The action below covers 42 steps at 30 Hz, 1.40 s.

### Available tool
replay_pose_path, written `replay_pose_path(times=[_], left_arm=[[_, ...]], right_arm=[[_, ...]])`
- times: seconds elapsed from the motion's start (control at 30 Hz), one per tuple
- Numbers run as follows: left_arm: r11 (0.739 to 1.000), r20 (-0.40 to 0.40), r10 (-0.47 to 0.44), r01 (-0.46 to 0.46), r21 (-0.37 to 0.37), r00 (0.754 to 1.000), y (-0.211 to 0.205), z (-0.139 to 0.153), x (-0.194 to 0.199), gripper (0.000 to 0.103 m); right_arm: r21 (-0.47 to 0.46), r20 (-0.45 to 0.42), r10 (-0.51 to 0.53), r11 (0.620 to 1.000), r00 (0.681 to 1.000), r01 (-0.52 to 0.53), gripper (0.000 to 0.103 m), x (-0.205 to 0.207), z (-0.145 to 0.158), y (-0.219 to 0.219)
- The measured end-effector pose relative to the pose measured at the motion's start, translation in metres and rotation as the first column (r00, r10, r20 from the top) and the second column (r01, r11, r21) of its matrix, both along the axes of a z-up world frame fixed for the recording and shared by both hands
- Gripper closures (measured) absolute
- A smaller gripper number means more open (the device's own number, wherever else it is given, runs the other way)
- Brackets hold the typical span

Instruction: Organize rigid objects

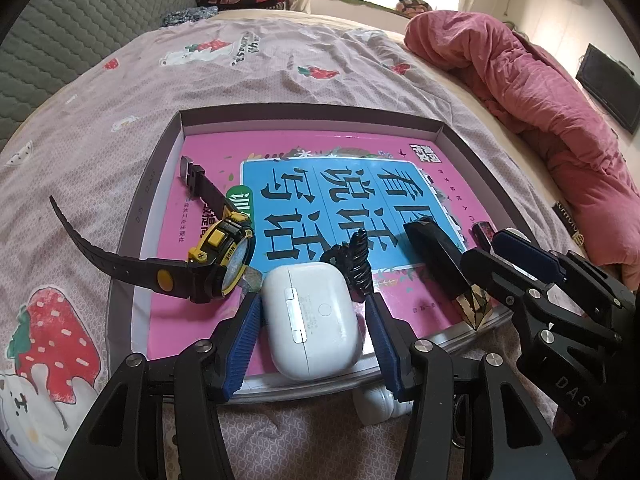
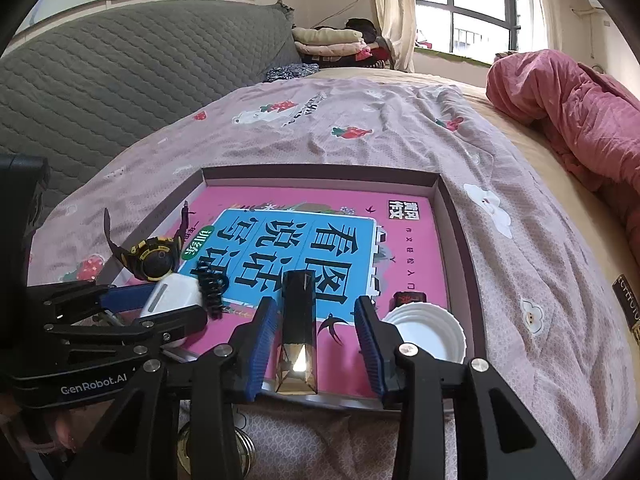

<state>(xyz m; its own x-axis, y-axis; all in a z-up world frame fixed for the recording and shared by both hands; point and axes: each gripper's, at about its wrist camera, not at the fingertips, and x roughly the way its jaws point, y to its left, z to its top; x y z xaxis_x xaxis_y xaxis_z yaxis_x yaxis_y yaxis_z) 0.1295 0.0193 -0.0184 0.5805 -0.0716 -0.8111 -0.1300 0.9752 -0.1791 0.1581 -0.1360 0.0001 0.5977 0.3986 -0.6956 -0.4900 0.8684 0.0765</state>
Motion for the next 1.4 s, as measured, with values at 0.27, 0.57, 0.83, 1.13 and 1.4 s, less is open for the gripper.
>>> replay_pose_path(times=[0.27,0.57,0.83,1.13,1.4], left_arm=[[1.000,0.012,0.002,-0.002,-0.015,1.000,0.000,0.002,-0.001,0.046],[0.999,0.114,-0.014,0.017,-0.030,0.993,-0.001,0.024,-0.012,0.037],[1.000,0.118,-0.014,0.017,-0.023,0.993,-0.001,0.027,-0.020,0.037],[1.000,0.125,-0.023,0.024,-0.004,0.992,-0.004,0.031,-0.028,0.036],[1.000,0.126,-0.018,0.018,-0.001,0.992,-0.003,0.035,-0.038,0.036]], right_arm=[[0.013,0.014,-0.005,1.000,1.000,0.004,0.063,-0.002,0.004,-0.003],[0.030,0.034,-0.007,1.000,0.999,0.006,0.058,-0.005,0.012,-0.007],[0.047,0.048,-0.014,0.999,0.999,0.012,0.054,-0.009,0.018,-0.013],[0.045,0.074,-0.007,0.999,0.997,0.004,0.050,-0.019,0.025,-0.016],[0.032,0.069,0.008,0.999,0.998,-0.011,0.049,-0.034,0.024,-0.017]])
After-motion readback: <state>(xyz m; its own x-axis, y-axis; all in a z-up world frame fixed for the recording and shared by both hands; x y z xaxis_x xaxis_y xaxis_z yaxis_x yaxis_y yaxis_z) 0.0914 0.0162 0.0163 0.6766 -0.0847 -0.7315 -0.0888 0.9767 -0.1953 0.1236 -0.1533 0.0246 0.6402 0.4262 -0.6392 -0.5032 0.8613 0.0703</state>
